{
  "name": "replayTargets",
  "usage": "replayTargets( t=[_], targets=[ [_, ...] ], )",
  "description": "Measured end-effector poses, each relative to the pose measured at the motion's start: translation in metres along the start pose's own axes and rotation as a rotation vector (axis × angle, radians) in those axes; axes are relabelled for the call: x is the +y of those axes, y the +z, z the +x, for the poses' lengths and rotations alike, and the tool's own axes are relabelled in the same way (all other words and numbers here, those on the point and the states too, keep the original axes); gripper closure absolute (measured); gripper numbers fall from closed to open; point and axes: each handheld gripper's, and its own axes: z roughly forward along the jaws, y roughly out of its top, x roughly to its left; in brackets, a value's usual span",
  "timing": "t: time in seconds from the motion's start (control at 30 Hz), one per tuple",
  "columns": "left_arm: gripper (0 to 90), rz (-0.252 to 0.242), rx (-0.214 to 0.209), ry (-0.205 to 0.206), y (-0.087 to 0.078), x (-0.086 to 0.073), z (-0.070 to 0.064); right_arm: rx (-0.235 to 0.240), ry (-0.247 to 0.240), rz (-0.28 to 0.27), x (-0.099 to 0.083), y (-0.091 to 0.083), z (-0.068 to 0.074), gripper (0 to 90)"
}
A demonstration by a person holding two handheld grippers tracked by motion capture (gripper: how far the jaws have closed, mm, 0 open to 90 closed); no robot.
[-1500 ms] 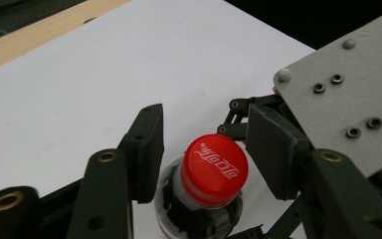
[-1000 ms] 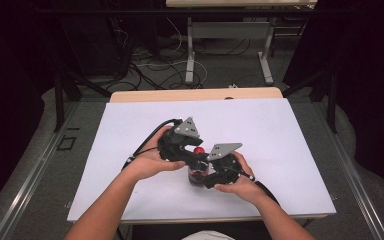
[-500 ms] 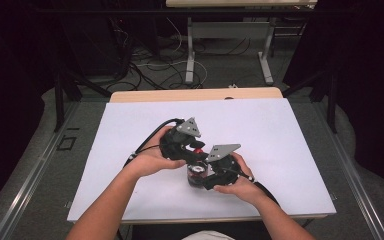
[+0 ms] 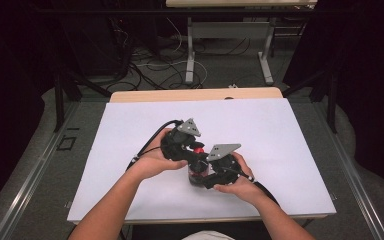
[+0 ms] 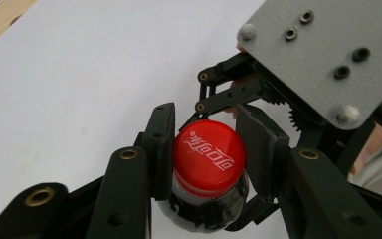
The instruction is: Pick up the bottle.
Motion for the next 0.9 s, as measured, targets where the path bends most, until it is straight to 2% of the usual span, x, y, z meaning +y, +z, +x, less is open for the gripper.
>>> replayTargets(
  t=[0.03,0.1,0.33,0.47,0.6,0.63,0.73,0.83,0.9],
  targets=[
    [61.0,-0.011,0.013,-0.019,0.000,0.000,-0.001,-0.006,0.006,0.007,0.000,-0.001,-0.001,29.7],
    [61.0,-0.036,0.055,-0.087,0.002,0.000,-0.005,-0.020,0.013,-0.010,0.000,-0.001,-0.001,29.7],
    [61.1,-0.061,0.169,-0.264,0.004,0.001,-0.013,-0.040,0.021,-0.007,0.000,-0.003,-0.002,29.7],
    [61.0,-0.069,0.211,-0.313,0.006,0.003,-0.018,-0.040,0.024,-0.002,0.000,-0.003,-0.002,29.7],
    [60.6,-0.075,0.203,-0.315,0.006,0.003,-0.019,-0.052,0.020,-0.017,0.000,-0.003,-0.003,29.7],
    [60.3,-0.068,0.192,-0.291,0.005,0.003,-0.017,-0.051,0.020,-0.018,0.000,-0.003,-0.003,29.7],
    [54.5,-0.092,0.154,-0.274,0.002,0.003,-0.013,-0.046,0.027,-0.019,0.000,-0.003,-0.003,29.8],
    [47.9,-0.100,0.120,-0.222,-0.003,0.004,-0.009,-0.032,0.027,-0.014,0.000,-0.005,-0.004,29.8],
    [45.6,-0.115,0.081,-0.193,-0.007,0.004,-0.007,-0.032,0.028,-0.026,0.000,-0.005,-0.005,29.8]
  ],
)
